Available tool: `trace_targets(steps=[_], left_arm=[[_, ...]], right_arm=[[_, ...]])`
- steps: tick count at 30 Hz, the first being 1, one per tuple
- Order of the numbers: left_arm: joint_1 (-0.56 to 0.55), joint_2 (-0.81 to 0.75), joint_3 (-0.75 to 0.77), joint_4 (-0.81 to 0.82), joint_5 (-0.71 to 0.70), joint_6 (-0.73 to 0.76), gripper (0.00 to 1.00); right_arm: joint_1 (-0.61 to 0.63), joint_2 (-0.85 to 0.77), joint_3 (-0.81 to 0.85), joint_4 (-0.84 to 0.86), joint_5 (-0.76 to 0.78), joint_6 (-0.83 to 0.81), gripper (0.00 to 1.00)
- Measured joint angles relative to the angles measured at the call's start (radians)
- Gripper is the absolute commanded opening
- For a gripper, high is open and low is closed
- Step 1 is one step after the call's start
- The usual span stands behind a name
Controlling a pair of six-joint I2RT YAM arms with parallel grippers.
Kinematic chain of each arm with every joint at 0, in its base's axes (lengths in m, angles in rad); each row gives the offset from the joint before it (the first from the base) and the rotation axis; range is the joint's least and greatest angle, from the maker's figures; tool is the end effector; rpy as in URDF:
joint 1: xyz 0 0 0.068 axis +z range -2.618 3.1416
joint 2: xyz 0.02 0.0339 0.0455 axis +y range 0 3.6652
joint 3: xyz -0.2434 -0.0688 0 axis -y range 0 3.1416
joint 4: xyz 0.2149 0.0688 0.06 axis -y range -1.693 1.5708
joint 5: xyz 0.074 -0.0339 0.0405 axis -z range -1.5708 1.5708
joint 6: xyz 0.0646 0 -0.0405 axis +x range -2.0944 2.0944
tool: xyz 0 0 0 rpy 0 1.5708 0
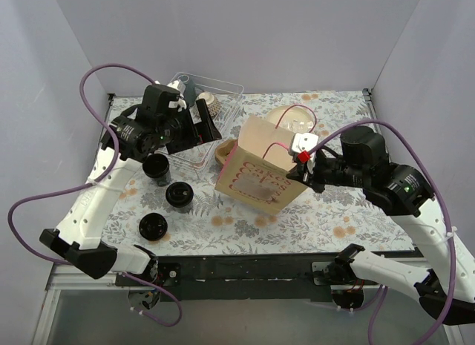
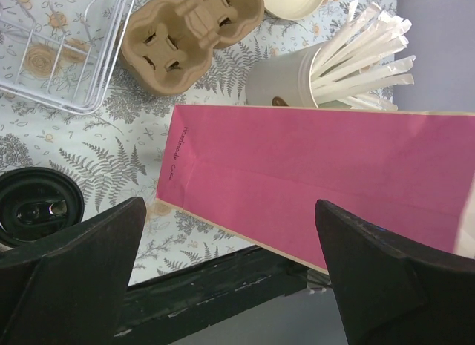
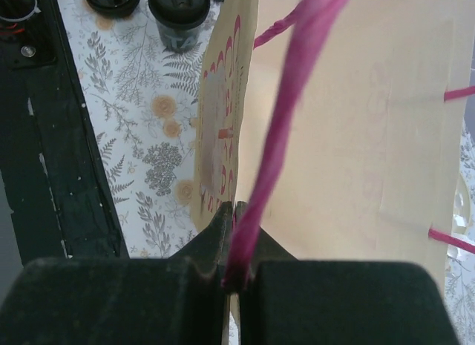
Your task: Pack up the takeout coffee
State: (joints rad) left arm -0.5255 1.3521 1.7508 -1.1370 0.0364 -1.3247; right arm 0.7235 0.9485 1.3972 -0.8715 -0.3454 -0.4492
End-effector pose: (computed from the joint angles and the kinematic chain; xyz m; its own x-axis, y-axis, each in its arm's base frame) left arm 0.2103 -0.1246 0.3966 -0.6506 -0.7431 -0.1564 -0.4369 0.5348 -0.7233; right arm 0.1119 0.1280 0.4033 0.0940 -0.4622 -0.8818 -0.9031 0.3332 -0.2709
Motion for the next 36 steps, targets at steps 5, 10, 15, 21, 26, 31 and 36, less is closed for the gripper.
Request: trace_targets(steps=[5, 10, 15, 21, 26, 31, 36], left_arm=[[0.000, 0.025, 0.010, 0.008, 0.001, 0.006, 0.98], [0.000, 0.088, 0.070, -0.013, -0.038, 0.026, 0.98], [0.000, 0.098, 0.073, -0.016, -0.052, 0.038, 0.98], [0.000, 0.097, 0.063, -0.012, -0.056, 0.042, 0.98], [0.000, 0.097, 0.060, -0.006, -0.085, 0.031, 0.98], [0.000, 0.094, 0.056, 0.017, -0.142, -0.013, 0.98], [0.000, 0.056, 0.028, 0.074, -0.209, -0.083, 0.98]], right_arm=[[0.018, -0.008, -0.033, -0.032, 0.015, -0.012, 0.01], [0.045, -0.023, -0.051, -0.071, 0.061, -0.037, 0.01], [0.064, -0.047, -0.106, -0.107, 0.114, -0.055, 0.01], [0.089, -0.045, -0.117, -0.126, 0.152, -0.060, 0.13], [0.113, -0.034, -0.118, -0.130, 0.148, -0.045, 0.33], [0.117, -0.031, -0.118, -0.130, 0.132, -0.016, 0.45], [0.118, -0.031, -0.089, -0.134, 0.117, 0.047, 0.56]])
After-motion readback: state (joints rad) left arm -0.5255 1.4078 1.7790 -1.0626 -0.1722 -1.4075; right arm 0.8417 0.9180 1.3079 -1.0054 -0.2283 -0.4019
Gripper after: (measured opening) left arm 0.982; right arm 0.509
